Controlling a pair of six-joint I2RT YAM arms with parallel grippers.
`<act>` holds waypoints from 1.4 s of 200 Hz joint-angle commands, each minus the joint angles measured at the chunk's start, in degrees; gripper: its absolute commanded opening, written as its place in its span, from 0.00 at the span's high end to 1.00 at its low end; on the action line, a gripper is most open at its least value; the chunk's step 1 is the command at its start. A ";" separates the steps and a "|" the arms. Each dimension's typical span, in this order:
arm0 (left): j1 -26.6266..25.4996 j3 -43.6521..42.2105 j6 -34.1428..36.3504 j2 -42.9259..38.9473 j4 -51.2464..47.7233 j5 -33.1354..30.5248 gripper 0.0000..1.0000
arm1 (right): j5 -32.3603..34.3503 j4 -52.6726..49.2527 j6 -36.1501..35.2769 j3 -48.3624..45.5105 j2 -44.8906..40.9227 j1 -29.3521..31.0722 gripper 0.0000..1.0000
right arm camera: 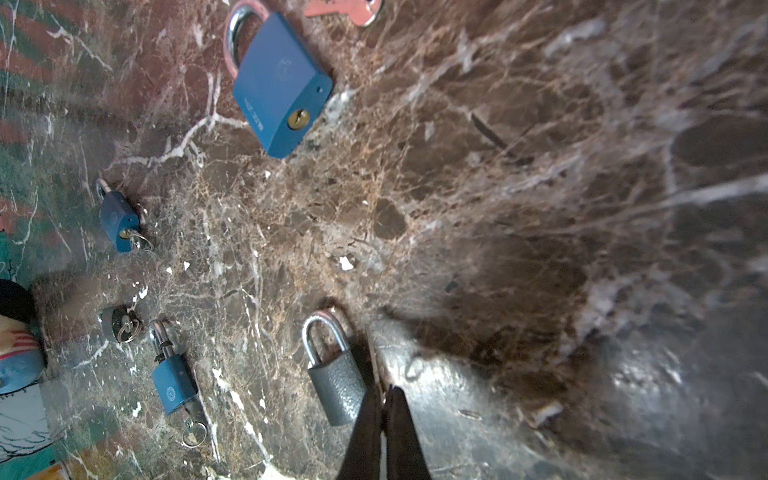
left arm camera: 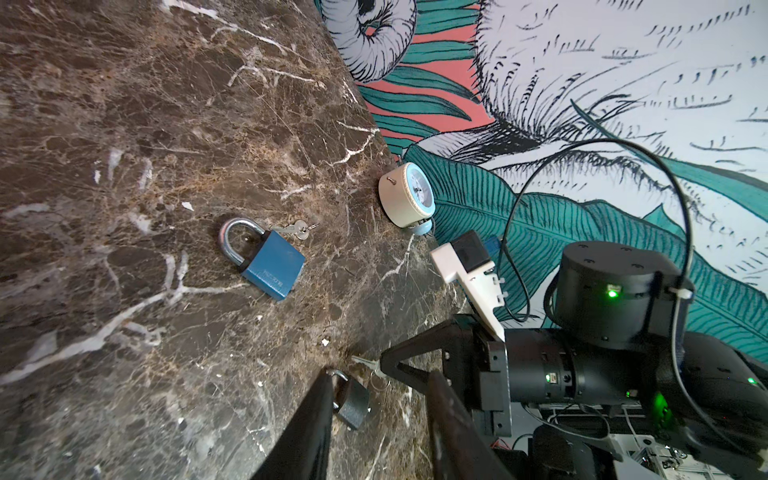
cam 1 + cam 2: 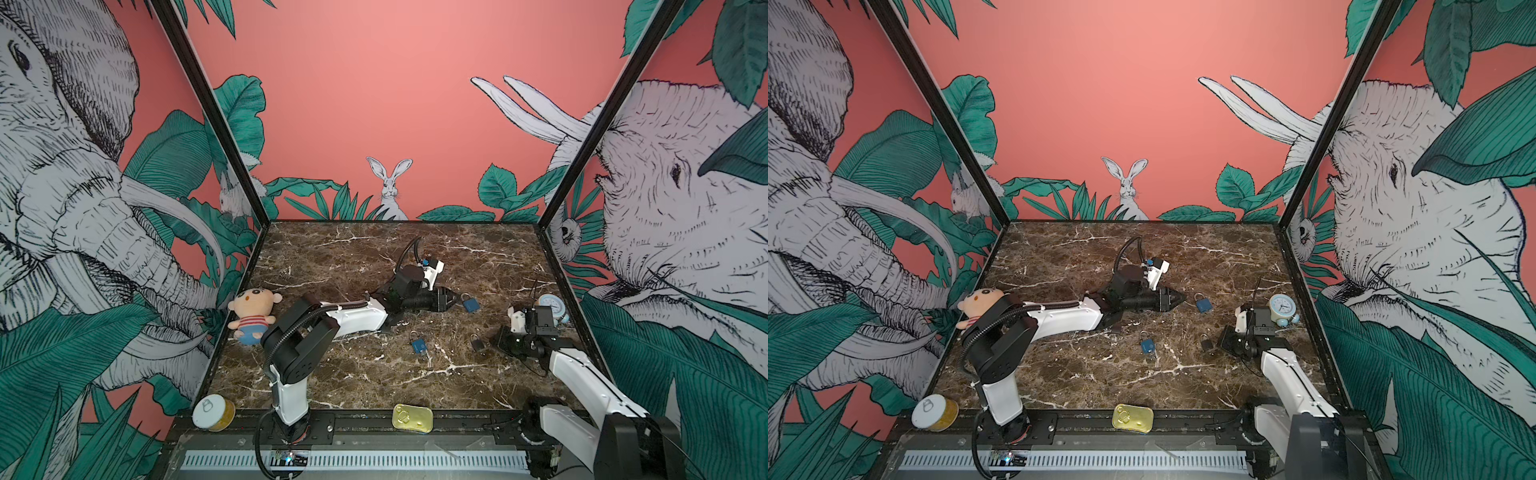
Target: Lock with the key
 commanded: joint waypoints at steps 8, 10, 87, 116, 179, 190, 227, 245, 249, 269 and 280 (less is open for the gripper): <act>0.48 -0.97 -0.32 -2.68 1.80 -0.36 0.60 | 0.88 3.42 -0.38 1.19 0.95 1.08 1.00; 0.49 -0.91 -0.36 -2.64 1.76 -0.36 0.60 | 0.93 3.50 -0.37 1.19 1.05 1.08 1.00; 0.99 -0.96 -0.63 -2.45 1.88 0.51 0.60 | 3.67 3.20 0.25 0.95 1.60 2.92 0.97; 1.10 -1.50 -0.81 -2.67 2.04 0.61 0.60 | 4.12 2.25 0.60 0.84 0.68 3.26 0.90; 1.18 -2.98 -0.96 -3.57 2.80 0.26 0.60 | 4.85 -0.10 1.27 1.29 -2.79 3.88 0.79; 1.17 -3.37 -0.90 -3.90 2.82 -0.07 0.60 | 4.89 -0.83 1.31 1.66 -3.66 4.08 0.79; 2.48 -5.65 -0.74 -5.97 1.99 -2.08 0.60 | 8.24 -5.30 1.30 4.58 -7.15 7.72 0.79; 3.95 -7.29 -0.59 -7.54 0.92 -2.59 0.61 | 10.33 -6.51 1.90 6.05 -8.16 11.21 0.79; 4.26 -7.82 -0.43 -8.08 0.69 -2.64 0.61 | 10.81 -6.69 2.11 6.35 -8.22 12.15 0.79; 6.17 -10.45 0.84 -11.46 -2.36 -3.73 0.61 | 13.75 -6.64 3.28 7.84 -7.85 17.42 0.79; 7.24 -11.58 2.50 -13.81 -6.04 -5.02 0.61 | 16.00 -6.70 3.83 8.95 -6.87 21.02 0.79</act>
